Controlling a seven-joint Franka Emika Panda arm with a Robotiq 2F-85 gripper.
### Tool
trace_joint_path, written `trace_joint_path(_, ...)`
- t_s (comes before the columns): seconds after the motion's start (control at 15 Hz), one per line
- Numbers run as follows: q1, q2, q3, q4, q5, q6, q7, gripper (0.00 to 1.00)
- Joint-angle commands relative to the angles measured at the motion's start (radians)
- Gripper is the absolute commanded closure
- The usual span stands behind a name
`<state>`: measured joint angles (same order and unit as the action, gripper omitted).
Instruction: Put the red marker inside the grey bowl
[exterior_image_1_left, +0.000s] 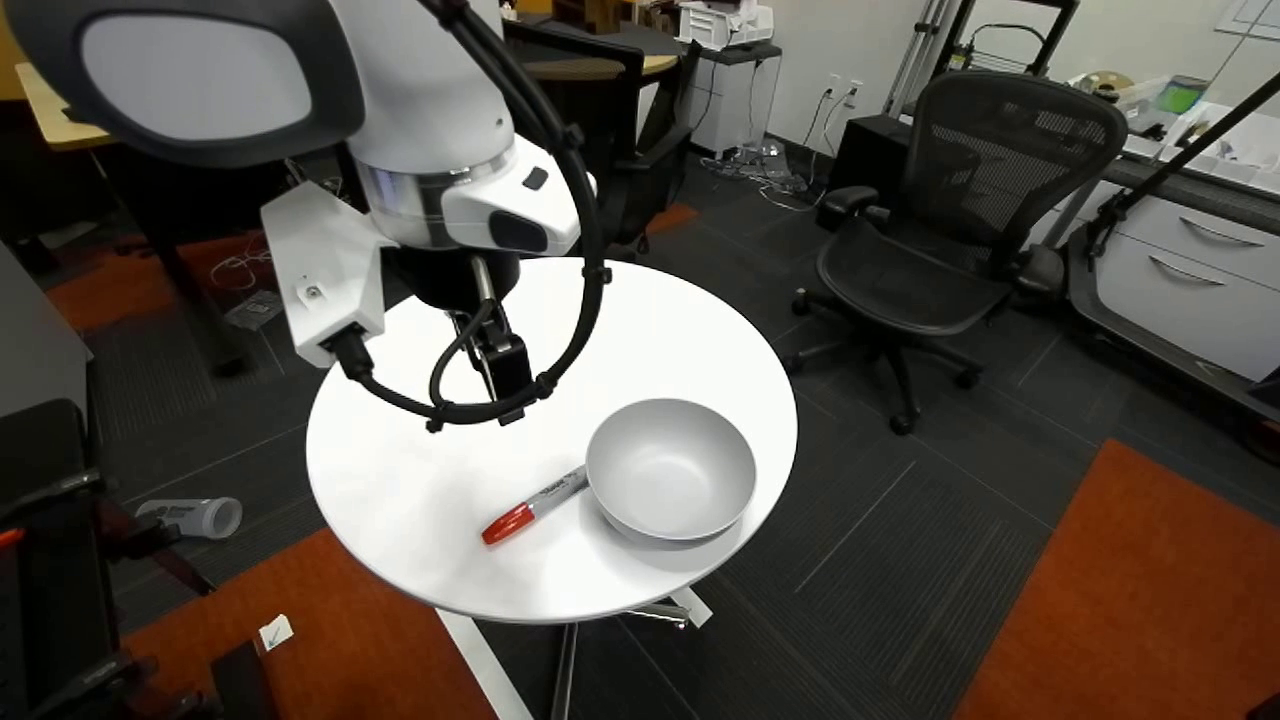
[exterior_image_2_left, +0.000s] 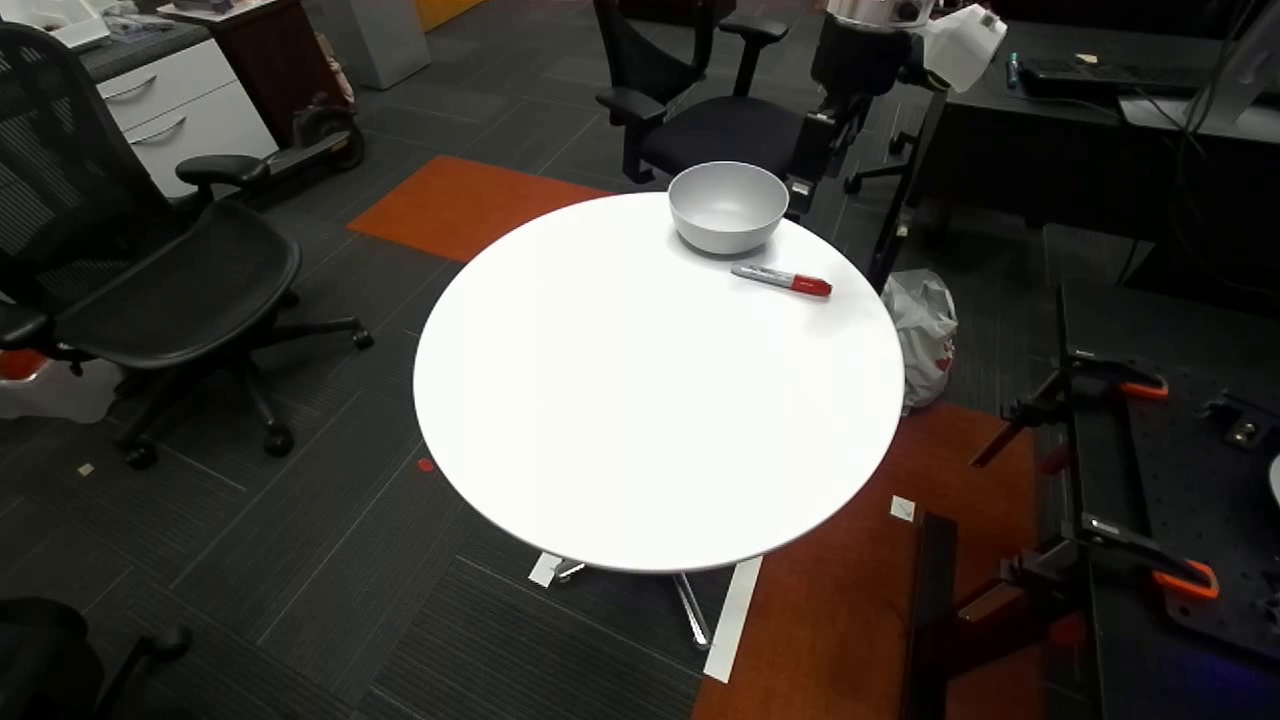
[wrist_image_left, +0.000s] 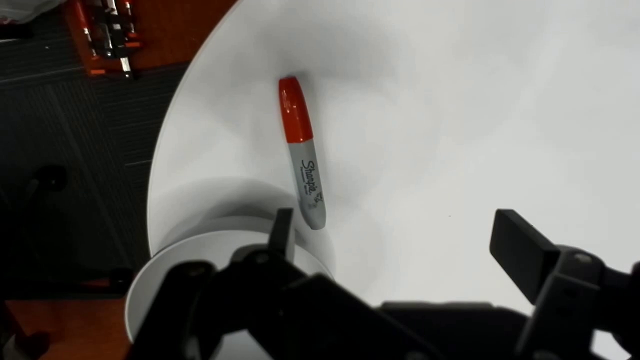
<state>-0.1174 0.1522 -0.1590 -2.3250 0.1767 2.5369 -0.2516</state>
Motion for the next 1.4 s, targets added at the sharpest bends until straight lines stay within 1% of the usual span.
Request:
trace_joint_path(0.0,-0.025,0.009,0.020,0.008,-0.001,0.009,0.000,0.00)
trace_joint_path(0.4,-0.038,0.058,0.017,0.015,-0.007,0.060,0.011,0.00)
trace_joint_path(0.67,-0.045,0.119,0.018,0.020,-0.019,0.154,0.030,0.00)
trace_joint_path(0.87,-0.047,0.171,0.017,0.034,-0.048,0.201,0.036,0.00)
trace_joint_path(1.33,-0.063,0.265,0.022,0.105,-0.075,0.185,0.044,0.00)
